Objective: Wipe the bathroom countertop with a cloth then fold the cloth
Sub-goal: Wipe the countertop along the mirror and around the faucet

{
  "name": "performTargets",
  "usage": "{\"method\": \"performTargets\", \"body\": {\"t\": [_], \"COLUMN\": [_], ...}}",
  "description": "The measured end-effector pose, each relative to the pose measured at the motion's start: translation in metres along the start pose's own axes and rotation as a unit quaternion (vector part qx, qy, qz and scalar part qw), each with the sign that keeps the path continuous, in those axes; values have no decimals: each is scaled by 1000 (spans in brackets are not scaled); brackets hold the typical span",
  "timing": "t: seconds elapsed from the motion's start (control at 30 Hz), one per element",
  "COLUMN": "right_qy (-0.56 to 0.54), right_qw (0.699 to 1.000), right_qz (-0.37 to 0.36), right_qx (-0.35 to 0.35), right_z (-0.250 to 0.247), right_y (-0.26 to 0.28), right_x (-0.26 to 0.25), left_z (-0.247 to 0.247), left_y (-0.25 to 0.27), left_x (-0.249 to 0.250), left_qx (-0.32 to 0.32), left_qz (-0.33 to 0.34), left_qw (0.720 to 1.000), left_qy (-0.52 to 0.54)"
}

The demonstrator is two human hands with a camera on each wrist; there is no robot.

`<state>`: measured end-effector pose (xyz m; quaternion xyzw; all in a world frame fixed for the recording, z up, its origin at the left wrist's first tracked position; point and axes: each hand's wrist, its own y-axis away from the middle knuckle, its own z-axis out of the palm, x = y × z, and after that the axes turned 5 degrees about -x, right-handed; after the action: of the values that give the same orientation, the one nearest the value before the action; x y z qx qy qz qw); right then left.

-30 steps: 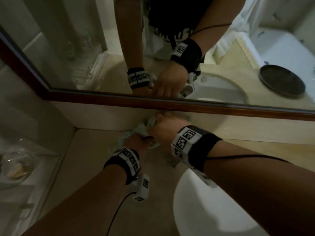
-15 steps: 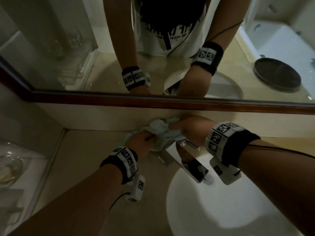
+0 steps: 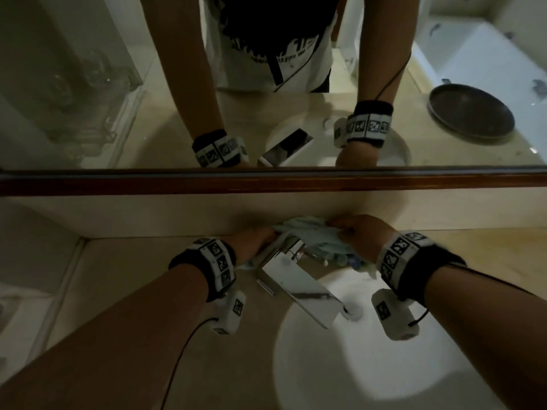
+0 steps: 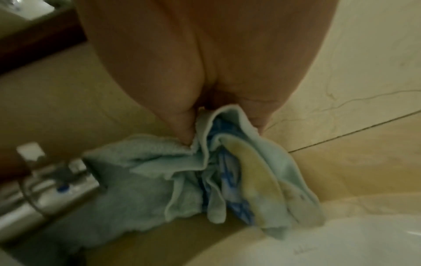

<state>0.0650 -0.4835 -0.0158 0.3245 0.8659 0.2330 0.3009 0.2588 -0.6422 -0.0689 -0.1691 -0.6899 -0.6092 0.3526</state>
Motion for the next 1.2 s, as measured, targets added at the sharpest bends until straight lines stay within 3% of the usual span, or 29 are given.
{"method": "performTargets", "body": {"t": [0.13,0.23,0.3,0.43,0.6,0.73,0.87,1.0,1.2], "right_qy": [92,167,193,225,269,269,280,248,182], "right_qw": [995,975,960,940,940,943,949,968,982], "right_qz": [-28,-129,-196,-256,-210,-194,-144,-42,7], "right_qx": [27,74,49,16,13,19,10,8,56], "right_z": [16,26,34,45,46,40,25,3,14], "right_y": [-4,0,-6,-24,-23,-24,-14,6,7], "right_x": [5,9,12,12,16,31,55,85,76], "left_z": [-10,-15,-17,-9,-14,-9,-15,-24,-30], "left_y": [-3,1,3,10,0,4,15,30,38], "left_x": [7,1,-7,5,11,11,5,-1,-15], "left_qx": [6,5,-6,4,-54,-64,10,49,66], "left_qz": [4,22,11,-7,-21,-6,-2,11,14], "left_qw": [1000,999,996,997,997,988,990,999,998], "left_qy": [8,42,92,75,53,143,144,-21,-9]}}
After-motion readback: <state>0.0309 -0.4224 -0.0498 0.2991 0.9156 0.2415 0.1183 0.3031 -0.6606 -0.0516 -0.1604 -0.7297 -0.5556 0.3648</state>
